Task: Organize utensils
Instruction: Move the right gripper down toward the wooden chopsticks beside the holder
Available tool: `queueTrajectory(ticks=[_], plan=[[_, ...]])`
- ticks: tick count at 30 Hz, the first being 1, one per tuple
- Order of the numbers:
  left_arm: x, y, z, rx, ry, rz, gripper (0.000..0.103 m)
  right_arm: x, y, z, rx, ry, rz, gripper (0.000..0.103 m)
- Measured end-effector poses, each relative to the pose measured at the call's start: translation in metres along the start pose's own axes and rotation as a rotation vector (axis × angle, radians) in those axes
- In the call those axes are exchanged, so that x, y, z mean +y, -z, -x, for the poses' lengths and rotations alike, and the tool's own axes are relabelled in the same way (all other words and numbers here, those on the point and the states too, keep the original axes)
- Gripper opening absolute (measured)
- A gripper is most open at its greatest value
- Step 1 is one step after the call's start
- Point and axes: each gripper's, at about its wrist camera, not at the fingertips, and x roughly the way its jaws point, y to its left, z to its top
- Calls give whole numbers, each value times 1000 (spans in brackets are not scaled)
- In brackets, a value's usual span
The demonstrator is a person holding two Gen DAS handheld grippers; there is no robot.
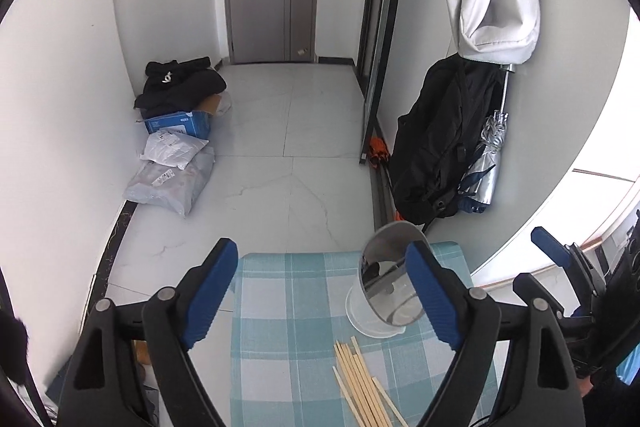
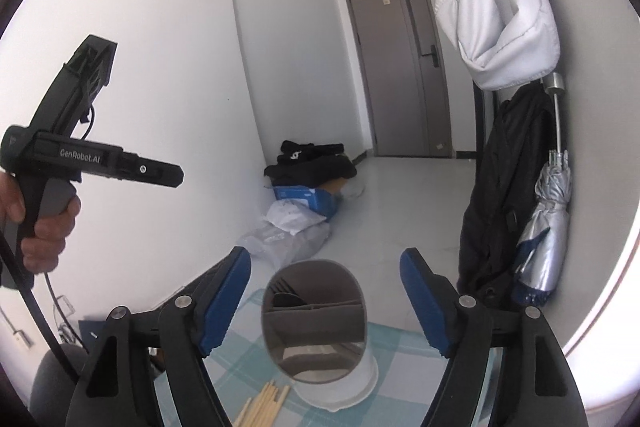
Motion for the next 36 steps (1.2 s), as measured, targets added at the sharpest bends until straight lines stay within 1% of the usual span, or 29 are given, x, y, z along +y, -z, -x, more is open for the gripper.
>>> queueTrajectory(ticks=[1, 3, 5, 9, 10, 11, 14, 17, 22, 26, 29, 32, 34, 36], plan=[[-2, 6, 4, -11, -10, 4, 86, 4, 1, 5, -2, 1, -4, 83], [-5, 16, 12, -27, -13, 5, 87, 12, 3, 16, -5, -4, -12, 85], [-8, 26, 19, -43, -14, 2, 91, 19, 4, 26, -8, -3, -19, 86], [-9, 46, 35, -85, -33, 27, 96, 34, 10, 49, -20, 7, -23, 97], [-8, 52, 38, -95, -35, 40, 97, 36, 11, 54, -24, 16, -22, 101], [-7, 57, 41, -106, -37, 50, 98, 40, 13, 60, -30, 29, -20, 103], [-6, 74, 47, -119, -57, 66, 98, 44, 18, 73, -42, 45, -25, 103], [1, 91, 52, -125, -32, 115, 98, 49, 23, 82, -39, 52, -33, 103], [7, 115, 63, -175, -54, 162, 98, 61, 38, 96, -39, 21, -48, 103], [14, 128, 57, -168, -36, 230, 99, 69, 54, 101, -36, 42, -38, 103], [11, 139, 52, -178, -63, 219, 99, 74, 65, 101, -15, 67, -37, 103], [12, 148, 45, -183, -74, 223, 99, 75, 78, 99, 9, 54, -38, 103], [17, 153, 37, -170, -82, 243, 99, 75, 87, 94, 38, 68, -39, 103], [22, 160, 26, -146, -81, 260, 99, 73, 96, 87, 75, 57, -44, 103]])
